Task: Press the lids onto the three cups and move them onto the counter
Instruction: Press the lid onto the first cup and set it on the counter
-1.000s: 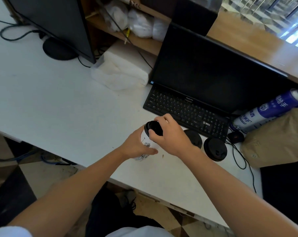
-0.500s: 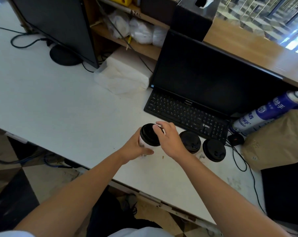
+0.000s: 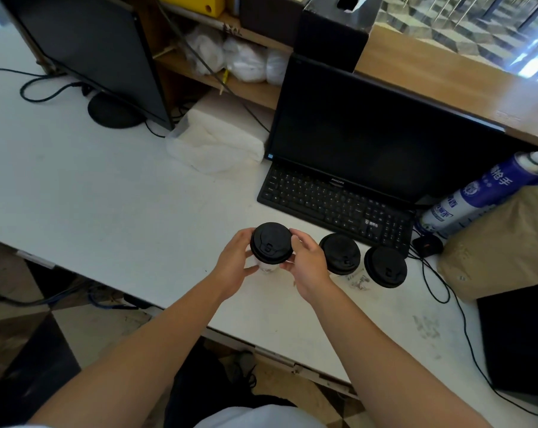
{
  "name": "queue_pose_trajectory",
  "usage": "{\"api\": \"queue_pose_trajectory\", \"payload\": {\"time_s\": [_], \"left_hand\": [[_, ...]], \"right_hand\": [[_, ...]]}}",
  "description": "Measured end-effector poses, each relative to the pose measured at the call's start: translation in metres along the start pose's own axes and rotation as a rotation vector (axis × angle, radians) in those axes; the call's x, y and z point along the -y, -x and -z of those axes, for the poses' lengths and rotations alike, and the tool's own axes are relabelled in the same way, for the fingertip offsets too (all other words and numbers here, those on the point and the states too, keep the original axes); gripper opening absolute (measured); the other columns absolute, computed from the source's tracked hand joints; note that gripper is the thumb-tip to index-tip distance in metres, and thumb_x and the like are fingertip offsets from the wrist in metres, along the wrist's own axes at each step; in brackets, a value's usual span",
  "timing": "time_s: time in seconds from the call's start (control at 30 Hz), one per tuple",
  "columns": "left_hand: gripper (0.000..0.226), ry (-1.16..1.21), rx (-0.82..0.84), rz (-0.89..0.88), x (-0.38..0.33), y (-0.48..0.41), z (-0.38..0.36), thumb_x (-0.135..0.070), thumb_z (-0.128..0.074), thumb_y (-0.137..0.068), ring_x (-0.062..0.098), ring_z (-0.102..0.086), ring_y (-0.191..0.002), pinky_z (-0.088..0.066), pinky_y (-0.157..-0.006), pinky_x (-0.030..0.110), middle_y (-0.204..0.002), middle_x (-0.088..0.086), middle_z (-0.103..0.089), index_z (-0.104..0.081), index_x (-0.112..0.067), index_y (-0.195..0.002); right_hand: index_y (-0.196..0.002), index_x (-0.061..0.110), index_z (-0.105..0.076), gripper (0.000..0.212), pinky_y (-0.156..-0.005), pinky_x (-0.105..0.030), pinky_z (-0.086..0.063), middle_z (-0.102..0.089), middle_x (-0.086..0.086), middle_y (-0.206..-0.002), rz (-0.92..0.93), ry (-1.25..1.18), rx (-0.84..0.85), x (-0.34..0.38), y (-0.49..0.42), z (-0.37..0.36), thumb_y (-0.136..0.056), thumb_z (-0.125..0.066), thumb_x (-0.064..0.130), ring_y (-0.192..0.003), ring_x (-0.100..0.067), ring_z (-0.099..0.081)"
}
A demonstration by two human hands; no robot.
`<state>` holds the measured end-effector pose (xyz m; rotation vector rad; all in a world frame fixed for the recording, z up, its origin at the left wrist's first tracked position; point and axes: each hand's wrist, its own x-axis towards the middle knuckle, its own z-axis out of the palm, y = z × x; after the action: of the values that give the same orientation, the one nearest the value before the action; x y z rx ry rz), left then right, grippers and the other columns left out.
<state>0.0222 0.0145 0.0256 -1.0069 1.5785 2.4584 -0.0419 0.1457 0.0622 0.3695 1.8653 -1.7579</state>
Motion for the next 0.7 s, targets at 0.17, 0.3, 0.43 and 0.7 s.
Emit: {"api": "queue_pose_trajectory", "payload": {"time_s": [0.17, 0.3, 0.43, 0.7], "left_hand": [[0.028, -0.093, -0.068, 0.015, -0.006, -0.006, -0.005, -0.039, -0.042, -0.104, 0.023, -0.057, -0.119, -0.054, -0.095, 0.050, -0.127, 0.002, -0.060, -0.055, -0.019, -0.120], [0.032, -0.165, -0.095, -0.039, -0.004, -0.008, -0.007, -0.042, -0.037, -0.105, 0.022, -0.058, -0.116, -0.057, -0.088, 0.043, -0.126, 0.003, -0.058, -0.052, -0.018, -0.119], [0.034, -0.337, -0.108, -0.145, 0.008, -0.007, -0.006, -0.044, -0.030, -0.105, 0.010, -0.057, -0.108, -0.056, -0.088, 0.041, -0.124, 0.003, -0.054, -0.046, -0.018, -0.121], [0.033, -0.469, -0.153, -0.433, 0.011, -0.008, -0.013, -0.015, -0.031, -0.107, 0.015, -0.052, -0.123, -0.044, -0.105, 0.029, -0.131, -0.002, -0.054, -0.045, -0.016, -0.138]], "right_hand": [[-0.122, 0.010, -0.067, 0.030, -0.069, -0.030, -0.055, -0.068, -0.009, -0.123, -0.060, -0.059, 0.004, 0.001, -0.005, 0.000, -0.108, -0.046, 0.027, -0.107, -0.029, -0.065], [-0.111, 0.013, -0.069, 0.030, -0.071, -0.031, -0.054, -0.070, -0.004, -0.110, -0.066, -0.097, 0.009, -0.002, -0.010, -0.001, -0.109, -0.043, 0.030, -0.097, -0.023, -0.062], [-0.107, 0.013, -0.068, 0.028, -0.065, -0.031, -0.054, -0.070, -0.002, -0.104, -0.002, -0.020, -0.052, -0.011, -0.015, -0.004, -0.108, -0.042, 0.023, -0.093, -0.021, -0.063], [-0.102, 0.016, -0.065, 0.029, -0.075, -0.040, -0.062, -0.069, -0.003, -0.106, 0.021, 0.062, -0.077, -0.015, -0.019, -0.004, -0.107, -0.038, 0.021, -0.095, -0.021, -0.065]]}}
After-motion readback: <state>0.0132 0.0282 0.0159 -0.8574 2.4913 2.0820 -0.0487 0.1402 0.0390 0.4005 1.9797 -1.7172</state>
